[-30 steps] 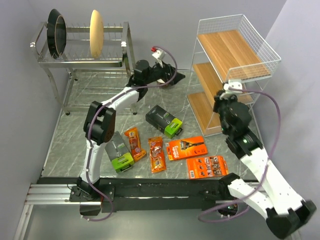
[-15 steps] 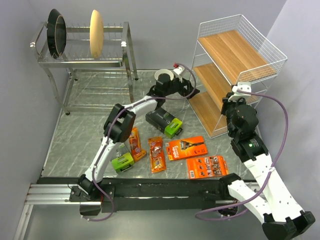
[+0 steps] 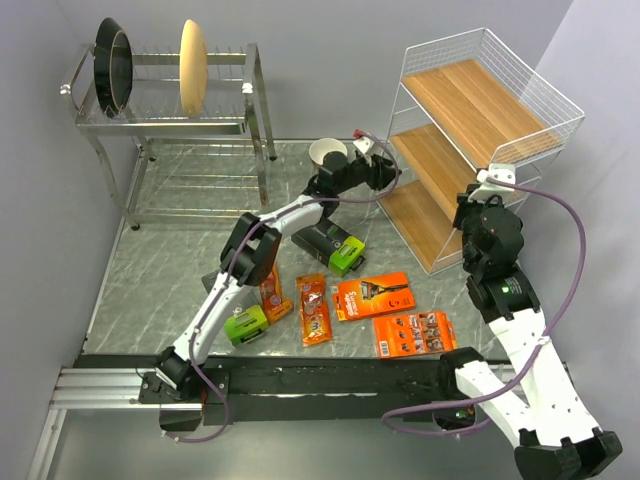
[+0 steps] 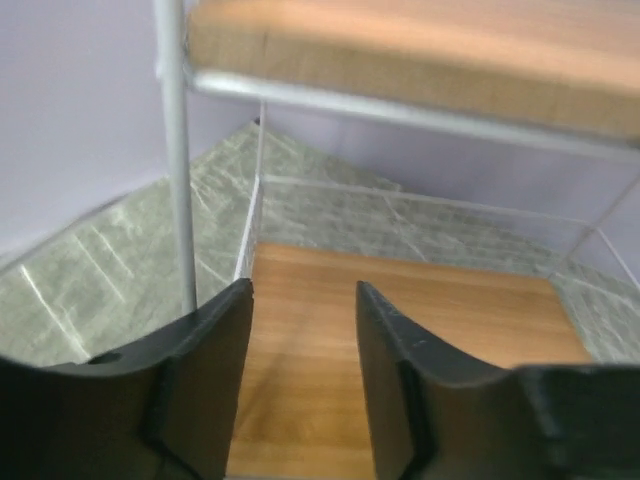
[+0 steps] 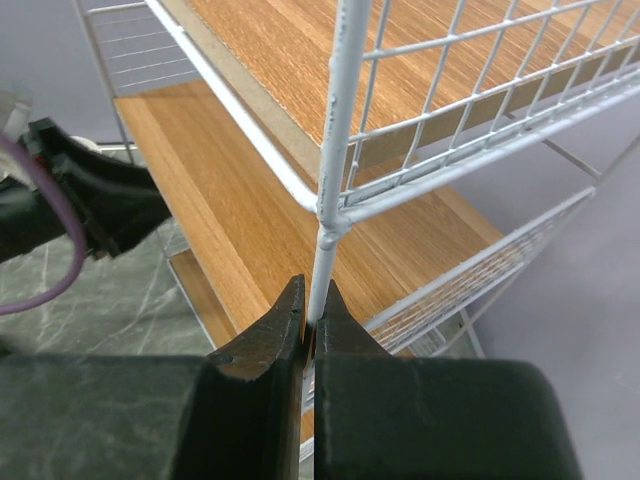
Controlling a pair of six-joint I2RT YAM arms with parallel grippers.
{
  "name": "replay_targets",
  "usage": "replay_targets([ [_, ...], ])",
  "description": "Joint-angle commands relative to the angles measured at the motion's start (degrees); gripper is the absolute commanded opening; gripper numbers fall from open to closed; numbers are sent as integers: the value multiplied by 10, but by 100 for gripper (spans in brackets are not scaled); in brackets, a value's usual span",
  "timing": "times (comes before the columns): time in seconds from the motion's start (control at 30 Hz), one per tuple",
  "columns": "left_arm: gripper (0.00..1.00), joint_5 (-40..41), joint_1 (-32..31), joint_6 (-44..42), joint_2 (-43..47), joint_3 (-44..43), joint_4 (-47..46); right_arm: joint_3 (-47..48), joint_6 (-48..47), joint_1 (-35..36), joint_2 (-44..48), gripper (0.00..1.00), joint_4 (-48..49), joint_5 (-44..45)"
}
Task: Place and organize the shaving razors onto the shelf
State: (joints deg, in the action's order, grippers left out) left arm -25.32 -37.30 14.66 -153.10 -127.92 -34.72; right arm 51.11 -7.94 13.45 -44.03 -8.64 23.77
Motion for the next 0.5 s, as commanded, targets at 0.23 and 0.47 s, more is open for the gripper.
replay_targets([
  [0.23,77,-29,31,-11,188,211,-80,-14,-119,-88,-38,0,-16,29],
  [0.47,87,-43,30,9,70,26,-60,-13,-113,-93,-57,0,-23,27],
])
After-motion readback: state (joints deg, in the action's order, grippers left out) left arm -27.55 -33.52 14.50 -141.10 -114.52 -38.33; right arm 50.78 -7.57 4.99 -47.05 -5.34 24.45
